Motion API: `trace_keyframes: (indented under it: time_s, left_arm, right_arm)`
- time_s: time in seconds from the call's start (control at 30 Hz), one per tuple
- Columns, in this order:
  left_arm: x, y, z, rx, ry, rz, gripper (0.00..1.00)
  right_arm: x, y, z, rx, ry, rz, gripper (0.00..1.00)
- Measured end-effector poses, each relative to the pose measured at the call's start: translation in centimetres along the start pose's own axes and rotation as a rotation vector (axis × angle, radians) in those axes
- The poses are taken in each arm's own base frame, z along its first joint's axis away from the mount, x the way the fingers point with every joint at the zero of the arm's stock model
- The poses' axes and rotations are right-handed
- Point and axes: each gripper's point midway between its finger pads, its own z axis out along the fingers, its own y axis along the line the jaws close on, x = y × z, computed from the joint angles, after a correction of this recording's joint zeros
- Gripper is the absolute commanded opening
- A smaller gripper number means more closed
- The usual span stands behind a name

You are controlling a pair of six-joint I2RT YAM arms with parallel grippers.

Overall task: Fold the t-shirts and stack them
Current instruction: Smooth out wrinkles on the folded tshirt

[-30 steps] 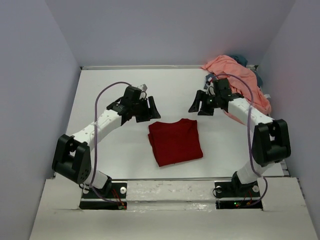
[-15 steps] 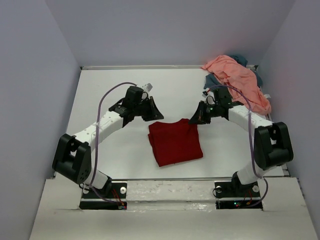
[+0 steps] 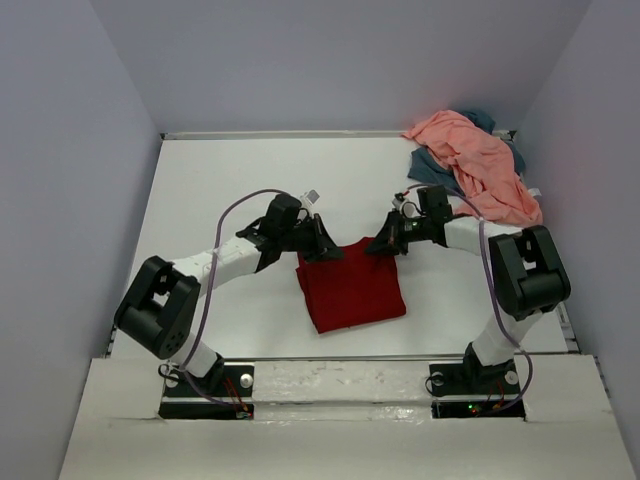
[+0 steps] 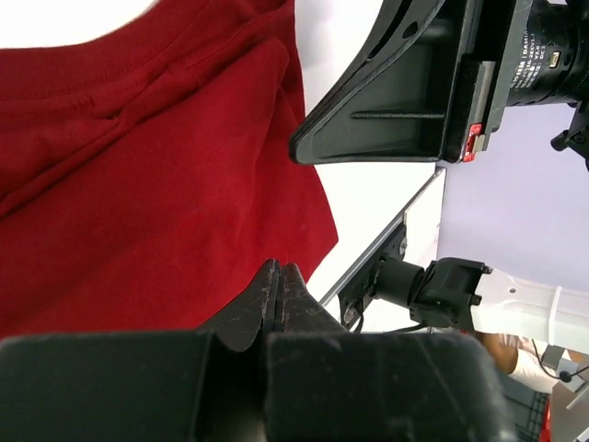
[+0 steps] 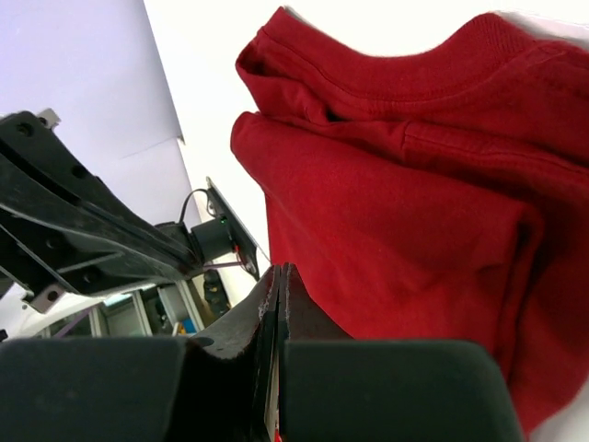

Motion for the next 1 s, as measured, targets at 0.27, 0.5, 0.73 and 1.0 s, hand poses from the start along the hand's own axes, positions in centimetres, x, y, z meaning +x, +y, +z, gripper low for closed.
trace_keyframes:
  time_s: [0.27,0.5,0.73,1.0]
  left_arm:
    - [0.7,0.8,1.2,-0.007,0.020,-0.024,0.00]
    - [0.8,1.4,1.6,-0.019,0.023,-0.032,0.00]
    - [0.8,1.8,1.8,-0.029,0.022,-0.035,0.00]
    - [1.0,3.9,3.4,-0.073,0.030,-0.055,0.00]
  right_arm:
    - [0.4,-1.7,2.0,-0.004,0.039,0.026,0.00]
    - [-0.6,-3.6,3.7,0.035,0.047,0.030,0.00]
    - [-3.0,-4.7,5.0,0.060,0.012,-0.034,0.00]
    - [-3.1,-5.1,5.0,0.072,0.006,-0.063,0.00]
